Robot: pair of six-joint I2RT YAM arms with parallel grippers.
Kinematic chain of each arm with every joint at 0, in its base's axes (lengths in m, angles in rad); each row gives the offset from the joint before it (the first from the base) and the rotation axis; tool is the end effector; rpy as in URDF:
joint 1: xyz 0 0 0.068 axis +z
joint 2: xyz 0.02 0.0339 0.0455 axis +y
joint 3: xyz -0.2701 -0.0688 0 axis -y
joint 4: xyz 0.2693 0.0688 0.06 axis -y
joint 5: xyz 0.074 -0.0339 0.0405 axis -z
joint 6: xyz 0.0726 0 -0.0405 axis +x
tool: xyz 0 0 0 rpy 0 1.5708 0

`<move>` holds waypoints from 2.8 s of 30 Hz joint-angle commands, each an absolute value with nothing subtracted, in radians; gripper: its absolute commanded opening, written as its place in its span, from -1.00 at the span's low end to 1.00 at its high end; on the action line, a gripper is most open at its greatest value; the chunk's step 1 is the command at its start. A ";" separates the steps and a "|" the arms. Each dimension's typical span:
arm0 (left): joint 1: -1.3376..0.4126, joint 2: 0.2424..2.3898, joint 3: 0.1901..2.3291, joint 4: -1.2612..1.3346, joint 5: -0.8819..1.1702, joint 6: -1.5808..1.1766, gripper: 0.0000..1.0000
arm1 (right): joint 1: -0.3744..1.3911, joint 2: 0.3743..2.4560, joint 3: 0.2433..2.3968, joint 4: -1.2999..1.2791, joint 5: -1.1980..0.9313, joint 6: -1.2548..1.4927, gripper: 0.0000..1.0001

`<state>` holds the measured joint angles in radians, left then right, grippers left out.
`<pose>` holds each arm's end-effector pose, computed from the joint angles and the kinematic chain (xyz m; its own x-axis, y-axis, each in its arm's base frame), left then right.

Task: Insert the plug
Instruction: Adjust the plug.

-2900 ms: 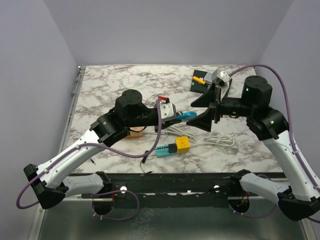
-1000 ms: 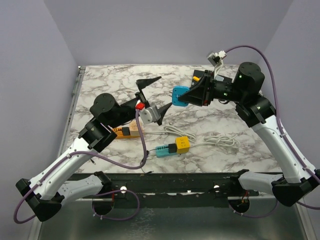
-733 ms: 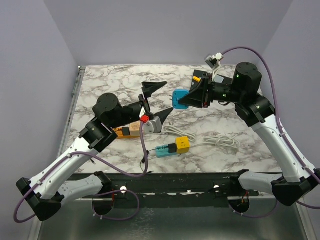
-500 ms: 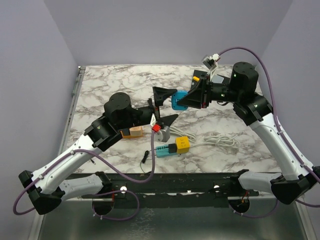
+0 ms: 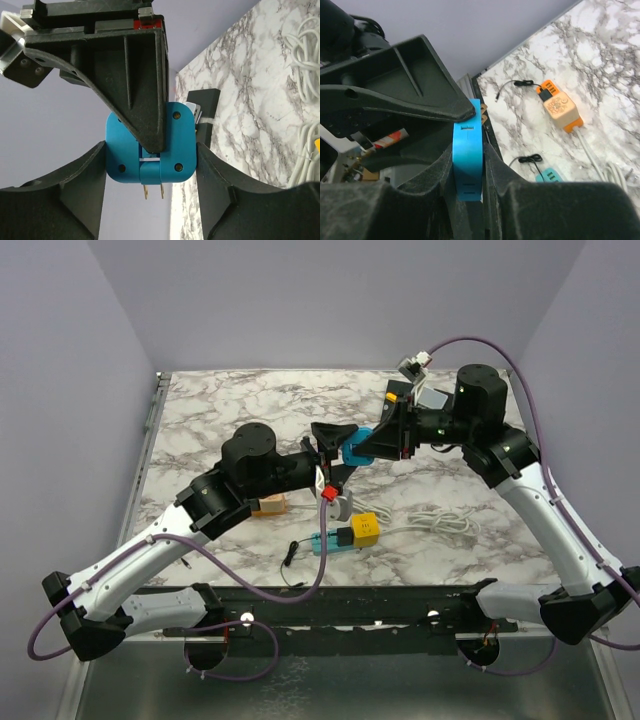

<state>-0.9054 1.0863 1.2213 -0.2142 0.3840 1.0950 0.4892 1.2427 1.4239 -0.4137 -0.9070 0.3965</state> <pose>0.1600 -0.2479 0.4370 0.8309 0.2762 -0.4830 0.4831 0.0723 0.8726 0.2402 0.1927 0.4494 -0.5607 -0.0289 -0.8275 -0.8126 0.2112 0.5432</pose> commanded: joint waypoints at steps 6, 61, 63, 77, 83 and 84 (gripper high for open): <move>-0.911 1.091 1.259 -0.225 0.386 1.042 -0.42 | 0.491 1.205 1.405 -0.411 -0.932 0.403 -0.52; -0.927 1.028 1.177 -0.217 0.280 0.876 0.98 | 0.569 1.233 1.417 -0.475 -0.945 0.254 -0.99; -0.927 0.996 1.123 -0.211 0.232 0.797 0.98 | 0.568 1.251 1.463 -0.600 -0.946 0.149 -0.99; -0.874 0.937 0.869 -0.207 0.227 0.419 0.98 | 0.569 1.192 1.445 -0.890 -0.780 -0.206 -0.52; -0.874 0.961 0.764 -0.157 0.318 0.425 0.98 | 0.568 1.181 1.431 -0.899 -0.694 -0.200 -0.39; -0.874 0.976 0.753 -0.148 0.336 0.434 0.98 | 0.569 1.188 1.430 -0.905 -0.669 -0.198 -0.39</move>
